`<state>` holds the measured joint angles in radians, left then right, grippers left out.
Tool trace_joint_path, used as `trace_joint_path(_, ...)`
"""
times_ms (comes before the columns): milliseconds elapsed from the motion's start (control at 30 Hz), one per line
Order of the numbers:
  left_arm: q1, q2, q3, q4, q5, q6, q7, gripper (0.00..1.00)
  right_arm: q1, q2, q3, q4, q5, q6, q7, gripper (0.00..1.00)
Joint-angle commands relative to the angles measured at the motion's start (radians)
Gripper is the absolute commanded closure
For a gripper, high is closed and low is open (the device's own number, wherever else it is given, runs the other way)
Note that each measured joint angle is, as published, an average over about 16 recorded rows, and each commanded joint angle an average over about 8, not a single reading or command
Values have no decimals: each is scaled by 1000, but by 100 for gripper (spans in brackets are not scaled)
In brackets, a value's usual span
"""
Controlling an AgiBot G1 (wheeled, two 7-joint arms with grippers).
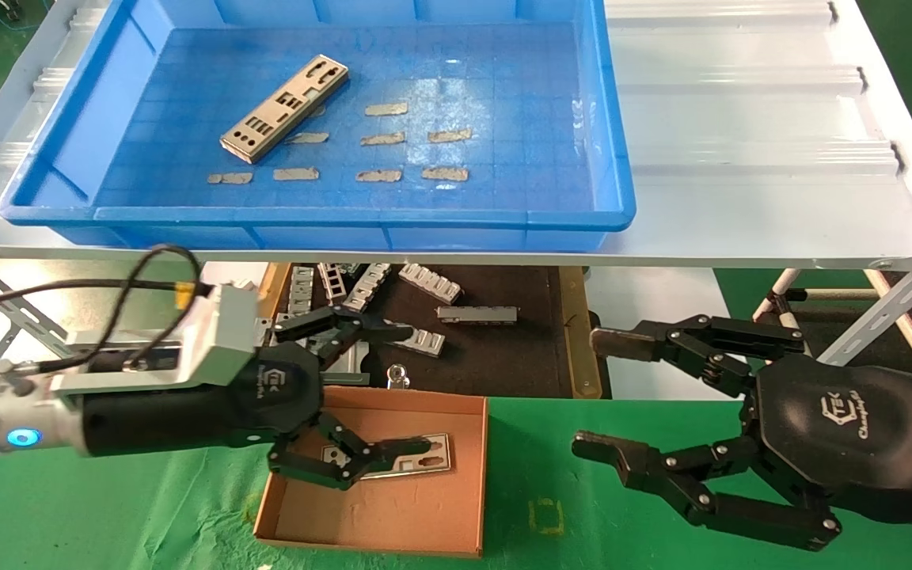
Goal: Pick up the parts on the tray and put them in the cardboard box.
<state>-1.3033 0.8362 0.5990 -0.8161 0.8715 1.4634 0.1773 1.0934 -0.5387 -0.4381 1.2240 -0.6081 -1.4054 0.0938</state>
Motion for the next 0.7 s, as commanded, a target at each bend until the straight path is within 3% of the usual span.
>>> trace_joint_path(33,18,-17,-25,-36,-11,2,-28,0,0,0,0,0,0,0,0,0)
trace_joint_path(700,195,-192,-272,-398,-120,27,-311,0,0,0,0,0,0,0,0,0)
